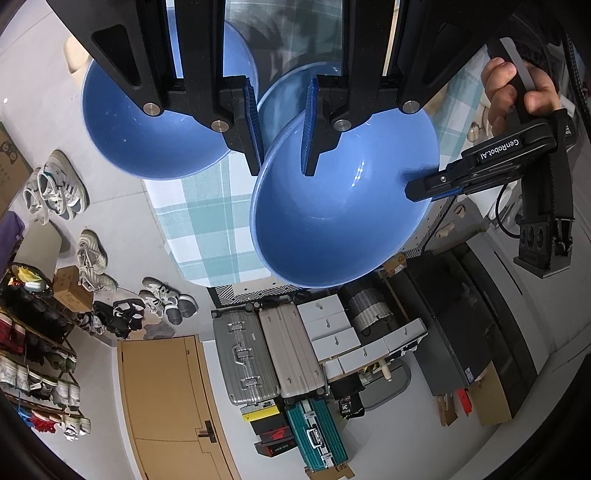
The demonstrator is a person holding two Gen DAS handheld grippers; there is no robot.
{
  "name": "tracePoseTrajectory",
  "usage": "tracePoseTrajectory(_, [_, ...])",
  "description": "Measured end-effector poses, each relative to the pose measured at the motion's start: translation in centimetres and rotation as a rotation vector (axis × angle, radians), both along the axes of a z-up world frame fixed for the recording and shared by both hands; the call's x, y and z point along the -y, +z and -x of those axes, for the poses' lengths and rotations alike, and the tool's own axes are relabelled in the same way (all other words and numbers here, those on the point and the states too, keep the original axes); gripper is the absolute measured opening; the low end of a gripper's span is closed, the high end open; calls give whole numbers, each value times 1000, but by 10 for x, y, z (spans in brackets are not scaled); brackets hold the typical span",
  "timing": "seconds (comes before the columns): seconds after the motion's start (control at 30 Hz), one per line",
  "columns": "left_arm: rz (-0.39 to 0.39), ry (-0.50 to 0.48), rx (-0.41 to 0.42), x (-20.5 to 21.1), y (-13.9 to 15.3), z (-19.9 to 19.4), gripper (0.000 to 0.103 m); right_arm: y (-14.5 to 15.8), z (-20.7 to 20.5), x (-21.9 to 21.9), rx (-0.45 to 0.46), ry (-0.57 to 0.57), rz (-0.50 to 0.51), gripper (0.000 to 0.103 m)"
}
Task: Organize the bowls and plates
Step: 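Carry the held blue bowls side by side over the table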
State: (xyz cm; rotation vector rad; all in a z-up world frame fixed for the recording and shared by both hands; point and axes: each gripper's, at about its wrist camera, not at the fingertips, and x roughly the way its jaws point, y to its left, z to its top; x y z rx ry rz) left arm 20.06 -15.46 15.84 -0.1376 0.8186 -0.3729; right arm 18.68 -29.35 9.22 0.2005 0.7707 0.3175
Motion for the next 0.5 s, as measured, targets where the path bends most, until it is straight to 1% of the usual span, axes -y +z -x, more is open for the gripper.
tracePoseTrajectory(0.2, [-5,3,-15,-5,-20,-2,12,-11,0,-7,-5,4,6,23])
tracePoseTrajectory(0.4, [-7,6,-16,-5,-31,-2,12,-17,-4,-12,-16,5,8,23])
tracePoseTrajectory(0.5, [-12,9,-23,-8,-41,-4,12,-23,-6,-14,-22,9,12,23])
